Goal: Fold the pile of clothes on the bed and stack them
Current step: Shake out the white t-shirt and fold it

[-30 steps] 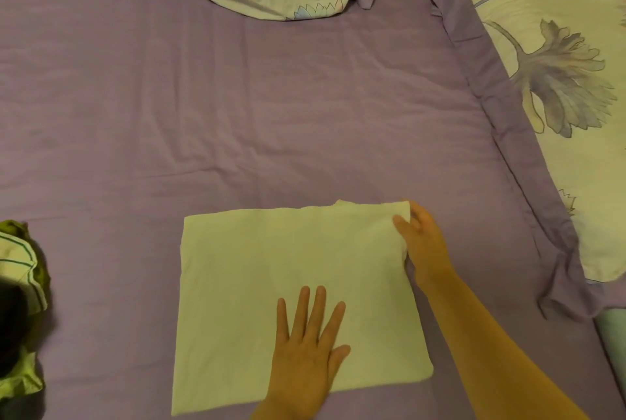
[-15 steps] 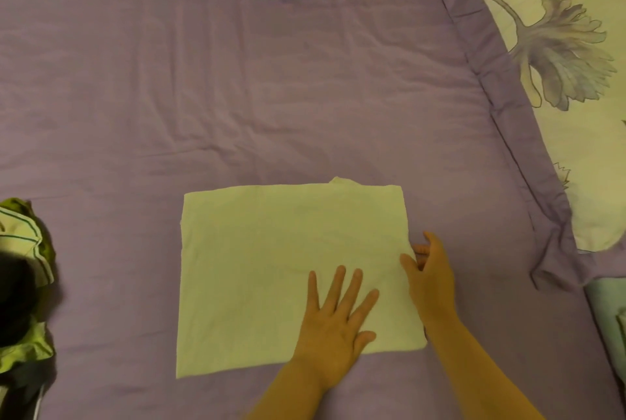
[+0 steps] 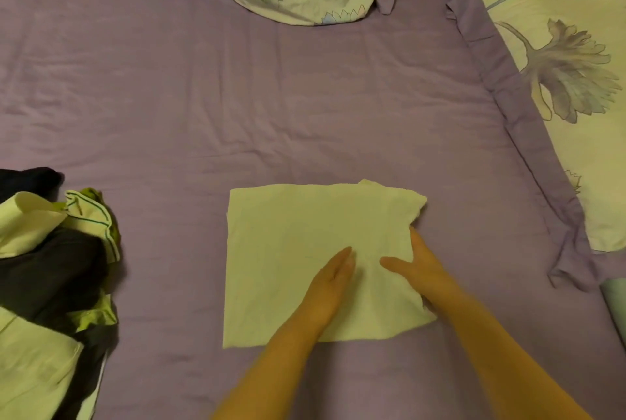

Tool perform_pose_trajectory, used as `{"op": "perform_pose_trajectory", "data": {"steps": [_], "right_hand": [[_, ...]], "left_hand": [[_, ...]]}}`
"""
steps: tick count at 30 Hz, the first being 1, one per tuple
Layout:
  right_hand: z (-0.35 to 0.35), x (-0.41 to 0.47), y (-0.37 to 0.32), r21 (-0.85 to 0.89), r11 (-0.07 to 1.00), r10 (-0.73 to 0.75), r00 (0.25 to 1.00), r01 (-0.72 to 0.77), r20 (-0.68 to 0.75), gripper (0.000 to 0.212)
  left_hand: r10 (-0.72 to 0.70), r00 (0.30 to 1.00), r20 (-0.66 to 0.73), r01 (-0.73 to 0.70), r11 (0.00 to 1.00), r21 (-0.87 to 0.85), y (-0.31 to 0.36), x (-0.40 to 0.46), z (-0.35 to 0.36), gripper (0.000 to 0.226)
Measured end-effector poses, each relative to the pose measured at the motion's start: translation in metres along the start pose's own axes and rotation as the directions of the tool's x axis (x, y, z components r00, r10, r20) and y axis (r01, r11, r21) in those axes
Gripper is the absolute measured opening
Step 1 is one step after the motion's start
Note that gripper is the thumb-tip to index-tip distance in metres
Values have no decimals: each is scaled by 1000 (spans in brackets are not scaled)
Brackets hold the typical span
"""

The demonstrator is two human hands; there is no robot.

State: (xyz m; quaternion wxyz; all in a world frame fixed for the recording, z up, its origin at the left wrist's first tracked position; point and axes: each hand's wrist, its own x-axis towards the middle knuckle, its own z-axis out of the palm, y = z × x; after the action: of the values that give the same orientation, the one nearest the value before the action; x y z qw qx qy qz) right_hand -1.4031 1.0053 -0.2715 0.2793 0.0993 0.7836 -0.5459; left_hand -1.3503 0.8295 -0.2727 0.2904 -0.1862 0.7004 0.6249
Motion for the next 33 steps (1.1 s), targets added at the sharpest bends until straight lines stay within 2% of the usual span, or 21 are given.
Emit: {"op": "perform_pose_trajectory", "data": {"steps": [3,5,9,14,16,20,23,25,26,27,30,32,33], "right_hand": [[40,-5,-34,-29,980,-193,973,198,124,87],[75,-7,-52,-70,971,-214,963,228,163,90],[147,-7,-62,-250,937,-193,958,244,210,83],[220,-4,-44,-414,898,-65,976,147,206,85],[232,-4,-40,-418,896,-91,984,149,156,80],[238,-3,-42,-398,895,-176,980,201,98,73],[236,-5,-45,-463,854,-161,966,239,203,80],[223,-7,-46,-383,892,-147,956,240,255,73],[212,-8,-45,-345,911,-158,963,228,220,66],[199,-8,-40,-349,912,-180,975,214,127,60],[159,-5,-20,-483,874,-174,957,42,-232,52],[149,-3,-14,-371,926,-38,959,-72,-281,57],[149,-1,-12,-318,943,14,965,-100,-263,60]], "left_hand": [[-66,997,-40,52,959,-278,9,-8,-30,40],[-58,996,-68,30,931,-363,15,-15,-50,33],[-40,994,-103,-11,893,-450,7,-29,-93,39],[-174,973,-153,56,817,-574,-32,-26,-135,46],[-166,977,-136,56,807,-587,-40,-23,-144,51],[-46,989,-142,-38,842,-538,-39,-15,-153,49],[3,989,-147,-84,834,-546,-41,-14,-163,45],[-7,981,-191,-93,857,-507,-44,-15,-169,44],[-24,969,-245,-93,886,-455,-47,-15,-170,45],[-41,952,-304,-83,919,-385,-49,-14,-171,45],[-22,918,-397,-61,979,-197,-54,-10,-164,33],[-35,903,-428,-36,987,-155,-53,-7,-156,30],[-57,899,-435,-15,987,-160,-53,-5,-151,39]]}}
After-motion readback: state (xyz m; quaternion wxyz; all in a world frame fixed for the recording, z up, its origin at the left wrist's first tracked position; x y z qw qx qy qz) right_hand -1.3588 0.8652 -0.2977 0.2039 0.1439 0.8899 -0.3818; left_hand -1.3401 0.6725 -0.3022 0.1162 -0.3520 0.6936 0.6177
